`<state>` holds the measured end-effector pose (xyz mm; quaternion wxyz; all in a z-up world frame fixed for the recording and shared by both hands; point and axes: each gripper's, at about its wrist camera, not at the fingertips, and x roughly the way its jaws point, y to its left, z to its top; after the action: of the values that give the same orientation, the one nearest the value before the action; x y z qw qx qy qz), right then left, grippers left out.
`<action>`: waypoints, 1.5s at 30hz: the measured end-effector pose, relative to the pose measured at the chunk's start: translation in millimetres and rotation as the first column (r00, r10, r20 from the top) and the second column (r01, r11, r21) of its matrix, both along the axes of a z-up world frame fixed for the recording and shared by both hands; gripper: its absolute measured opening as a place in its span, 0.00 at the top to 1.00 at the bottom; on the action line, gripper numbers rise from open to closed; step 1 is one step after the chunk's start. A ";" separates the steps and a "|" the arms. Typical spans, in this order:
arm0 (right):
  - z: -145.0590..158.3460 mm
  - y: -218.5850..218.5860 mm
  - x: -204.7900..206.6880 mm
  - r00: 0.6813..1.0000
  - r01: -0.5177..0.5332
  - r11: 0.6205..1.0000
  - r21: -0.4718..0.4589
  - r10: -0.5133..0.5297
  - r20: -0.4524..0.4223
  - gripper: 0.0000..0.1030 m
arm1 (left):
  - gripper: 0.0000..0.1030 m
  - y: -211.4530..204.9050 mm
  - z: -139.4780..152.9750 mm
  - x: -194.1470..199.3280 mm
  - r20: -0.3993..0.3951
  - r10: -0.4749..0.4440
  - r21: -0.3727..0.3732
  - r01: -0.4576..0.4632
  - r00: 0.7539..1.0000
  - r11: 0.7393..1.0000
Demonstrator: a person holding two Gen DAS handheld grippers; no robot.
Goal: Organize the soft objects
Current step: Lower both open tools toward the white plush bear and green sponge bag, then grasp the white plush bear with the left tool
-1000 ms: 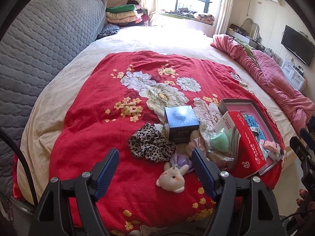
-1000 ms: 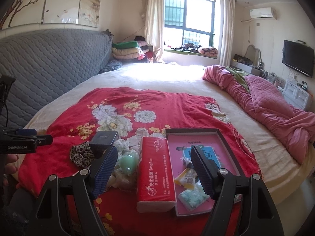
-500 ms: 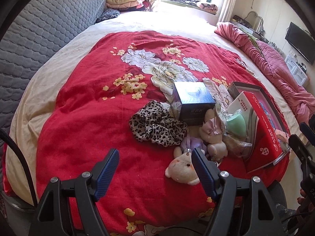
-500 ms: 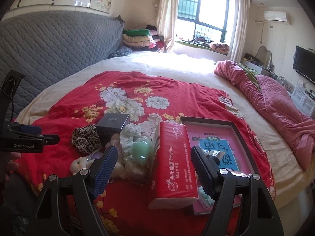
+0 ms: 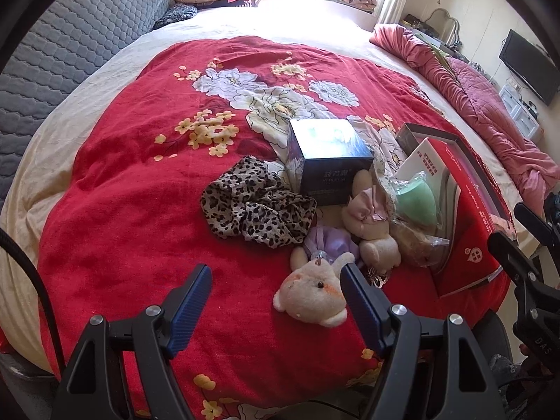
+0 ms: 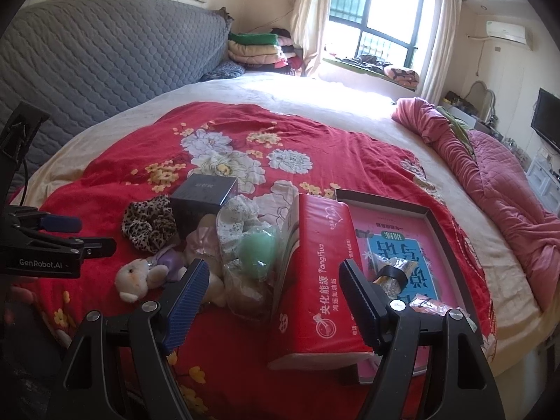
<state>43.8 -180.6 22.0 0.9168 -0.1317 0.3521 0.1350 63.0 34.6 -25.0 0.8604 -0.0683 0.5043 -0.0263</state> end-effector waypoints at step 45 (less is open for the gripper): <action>-86.4 74.0 81.1 0.988 -0.156 0.911 -0.383 0.138 -0.072 0.39 | 0.27 -16.8 -51.0 26.6 -0.049 -0.109 -0.069 0.106 0.993 0.992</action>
<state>124.9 -106.6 -64.4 0.8520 -0.3333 0.3808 0.1341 89.6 17.8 -76.0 0.8415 -0.0699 0.5285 -0.0875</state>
